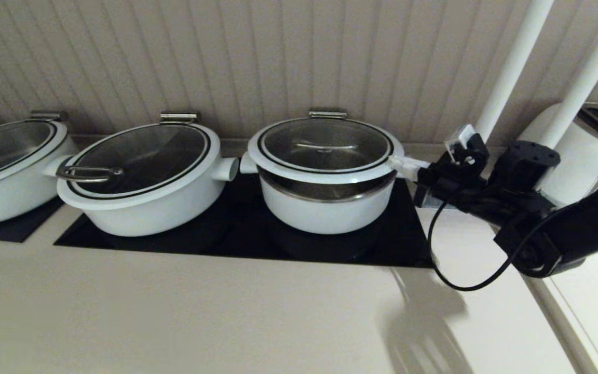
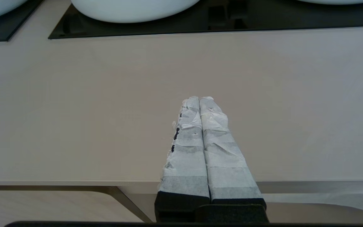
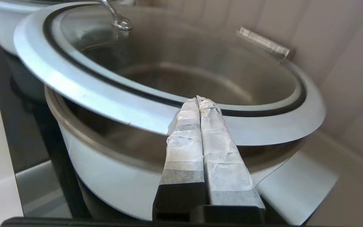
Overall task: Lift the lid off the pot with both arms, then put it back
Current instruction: Close the pot lid
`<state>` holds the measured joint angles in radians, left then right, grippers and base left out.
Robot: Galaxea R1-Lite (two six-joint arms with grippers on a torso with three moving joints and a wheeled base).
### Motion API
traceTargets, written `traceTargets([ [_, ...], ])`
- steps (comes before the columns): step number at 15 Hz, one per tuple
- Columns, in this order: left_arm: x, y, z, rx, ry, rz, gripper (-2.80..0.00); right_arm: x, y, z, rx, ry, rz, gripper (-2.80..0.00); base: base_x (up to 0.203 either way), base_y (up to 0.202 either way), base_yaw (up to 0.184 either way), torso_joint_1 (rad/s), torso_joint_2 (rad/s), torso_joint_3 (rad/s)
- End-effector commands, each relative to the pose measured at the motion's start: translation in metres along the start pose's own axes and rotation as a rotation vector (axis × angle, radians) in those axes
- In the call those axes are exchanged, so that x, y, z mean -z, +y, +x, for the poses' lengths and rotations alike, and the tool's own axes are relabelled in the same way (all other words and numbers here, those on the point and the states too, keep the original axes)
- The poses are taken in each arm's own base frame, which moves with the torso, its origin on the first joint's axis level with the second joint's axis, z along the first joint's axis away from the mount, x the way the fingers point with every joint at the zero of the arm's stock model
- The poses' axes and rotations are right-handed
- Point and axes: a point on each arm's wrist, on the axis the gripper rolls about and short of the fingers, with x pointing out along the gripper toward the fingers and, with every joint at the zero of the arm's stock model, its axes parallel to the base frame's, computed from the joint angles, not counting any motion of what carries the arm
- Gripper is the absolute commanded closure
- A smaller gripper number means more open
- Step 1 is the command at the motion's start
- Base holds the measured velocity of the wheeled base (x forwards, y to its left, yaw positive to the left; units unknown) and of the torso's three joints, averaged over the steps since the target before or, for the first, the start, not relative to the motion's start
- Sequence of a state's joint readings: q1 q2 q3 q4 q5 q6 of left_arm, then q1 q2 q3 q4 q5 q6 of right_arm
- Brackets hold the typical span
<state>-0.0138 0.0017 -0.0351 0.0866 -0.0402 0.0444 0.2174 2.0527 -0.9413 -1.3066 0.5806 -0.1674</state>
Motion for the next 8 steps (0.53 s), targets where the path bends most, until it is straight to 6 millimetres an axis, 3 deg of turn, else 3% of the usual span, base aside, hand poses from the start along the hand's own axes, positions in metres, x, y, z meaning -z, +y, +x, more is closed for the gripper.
traceTargets([
  [1,0.0,0.0,0.0,0.0,0.001,0.0,0.0,0.013,0.001,0.002,-0.008,0.02,0.011,0.0,0.0,0.0,0.0,0.0,0.0,0.0],
  [8,0.0,0.0,0.0,0.0,0.001,0.0,0.0,0.033,0.006,0.001,-0.009,0.027,0.017,0.0,0.0,0.0,0.0,0.0,0.0,0.0],
])
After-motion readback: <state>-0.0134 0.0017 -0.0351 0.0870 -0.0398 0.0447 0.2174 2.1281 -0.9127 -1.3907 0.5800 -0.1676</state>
